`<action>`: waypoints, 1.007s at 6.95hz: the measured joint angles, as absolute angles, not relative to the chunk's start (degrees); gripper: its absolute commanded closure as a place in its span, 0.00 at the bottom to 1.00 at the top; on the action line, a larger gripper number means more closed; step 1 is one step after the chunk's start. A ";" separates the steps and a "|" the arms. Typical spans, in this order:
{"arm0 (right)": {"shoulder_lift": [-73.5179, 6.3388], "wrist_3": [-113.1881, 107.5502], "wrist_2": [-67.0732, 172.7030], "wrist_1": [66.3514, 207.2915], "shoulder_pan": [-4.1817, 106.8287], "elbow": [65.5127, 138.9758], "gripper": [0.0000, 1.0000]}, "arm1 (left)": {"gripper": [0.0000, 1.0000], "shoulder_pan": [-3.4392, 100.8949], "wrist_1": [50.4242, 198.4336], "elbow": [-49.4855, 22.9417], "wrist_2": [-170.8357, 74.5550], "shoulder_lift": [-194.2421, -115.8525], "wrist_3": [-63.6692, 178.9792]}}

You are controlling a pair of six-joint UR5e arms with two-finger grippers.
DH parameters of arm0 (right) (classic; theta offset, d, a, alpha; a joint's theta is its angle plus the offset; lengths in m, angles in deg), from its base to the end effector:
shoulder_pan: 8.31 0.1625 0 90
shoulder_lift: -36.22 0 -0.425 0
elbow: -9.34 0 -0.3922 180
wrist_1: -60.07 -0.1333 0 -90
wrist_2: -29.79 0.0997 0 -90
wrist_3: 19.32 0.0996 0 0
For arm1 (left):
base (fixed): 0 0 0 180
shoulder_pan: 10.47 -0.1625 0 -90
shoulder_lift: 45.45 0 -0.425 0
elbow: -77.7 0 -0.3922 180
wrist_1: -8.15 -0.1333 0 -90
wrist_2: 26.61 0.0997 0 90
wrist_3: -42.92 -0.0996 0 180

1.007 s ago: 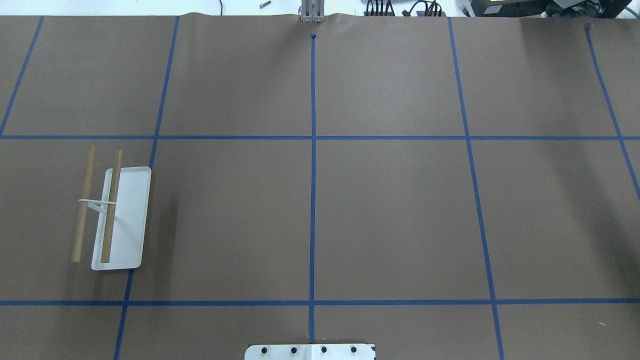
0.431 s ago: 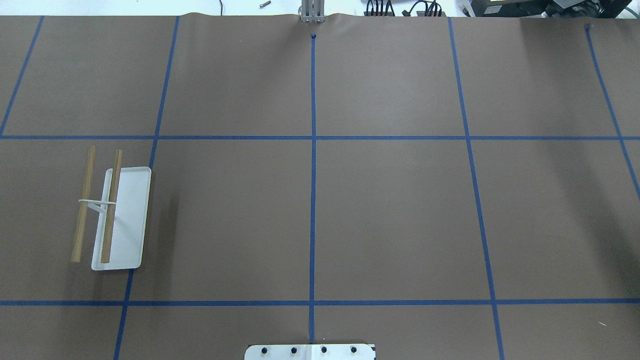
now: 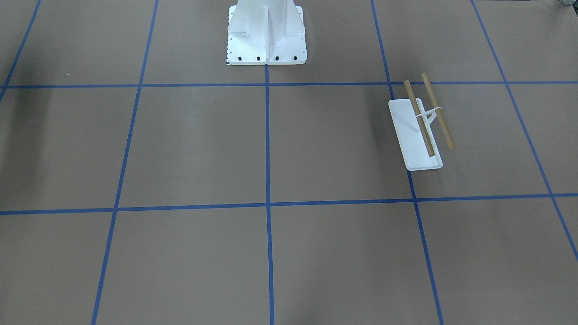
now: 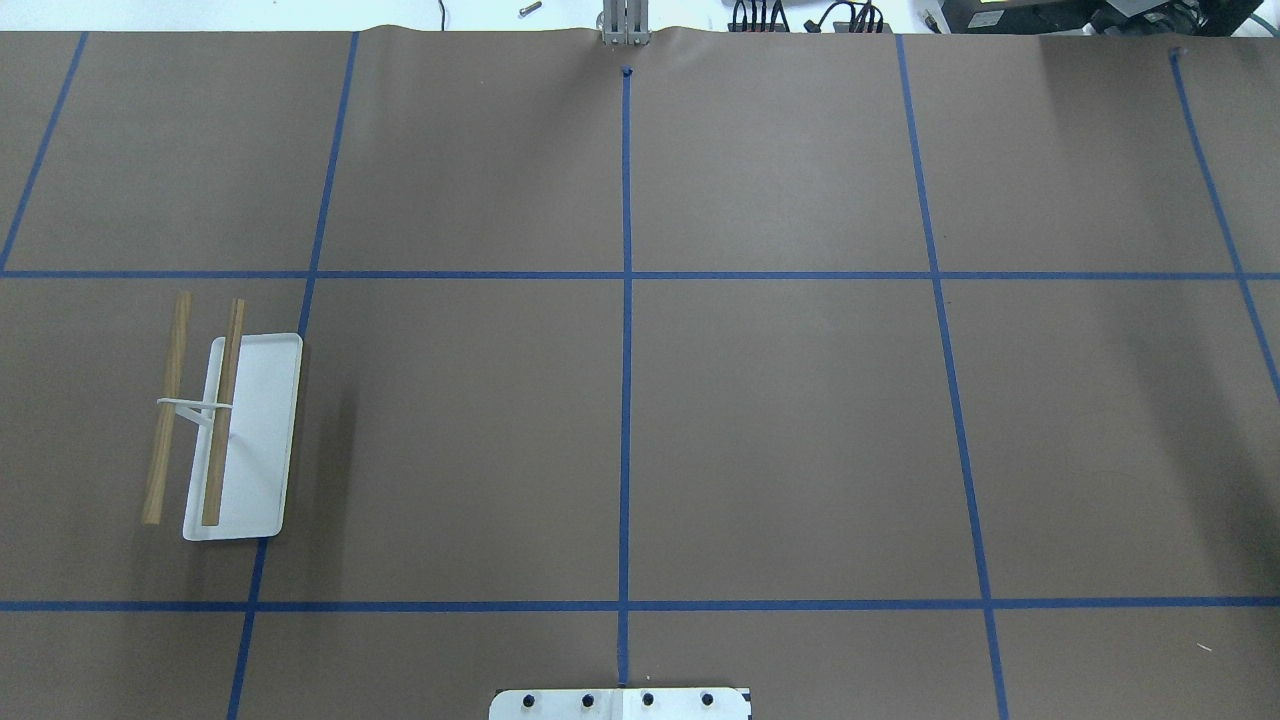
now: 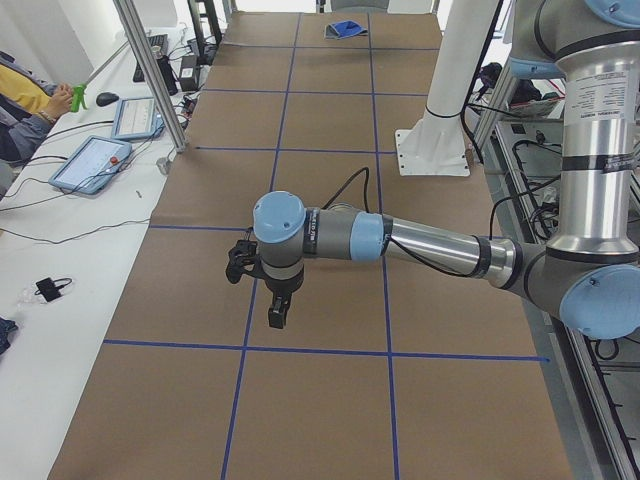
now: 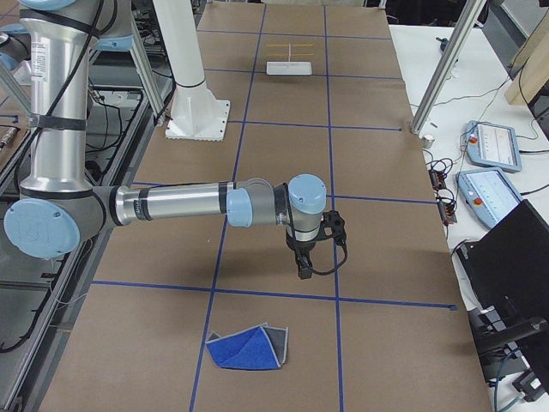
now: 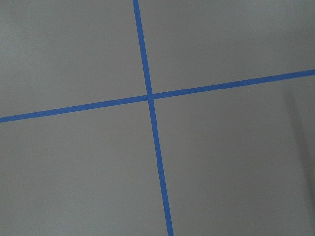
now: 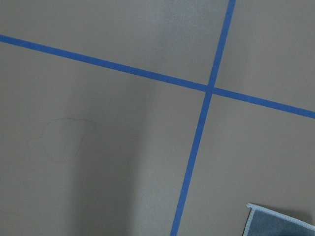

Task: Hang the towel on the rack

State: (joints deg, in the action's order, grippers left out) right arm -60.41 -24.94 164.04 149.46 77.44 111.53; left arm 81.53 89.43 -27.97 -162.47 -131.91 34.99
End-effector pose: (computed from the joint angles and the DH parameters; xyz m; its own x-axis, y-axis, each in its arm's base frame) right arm 0.0304 -0.4516 0.6069 0.6982 -0.2244 0.6799 0.1427 0.9742 0.1749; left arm -0.0779 -0.4584 0.5676 0.6956 0.1558 -0.7013 -0.0617 0.9855 0.1577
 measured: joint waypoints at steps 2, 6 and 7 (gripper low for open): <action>-63.06 -23.34 167.84 147.26 77.63 111.77 0.00 | 0.02 81.51 89.65 -27.60 -162.48 -131.91 34.92; -67.12 -26.26 164.48 146.79 77.96 113.21 0.00 | 0.02 81.48 91.07 -26.74 -162.53 -131.90 35.25; -67.87 -32.45 161.13 146.75 77.94 112.09 0.00 | 0.02 81.47 91.15 -26.47 -162.55 -131.93 35.24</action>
State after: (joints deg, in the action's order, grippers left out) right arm -67.87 -32.45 161.13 146.75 77.94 112.09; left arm 81.47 91.15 -26.47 -162.55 -131.93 35.24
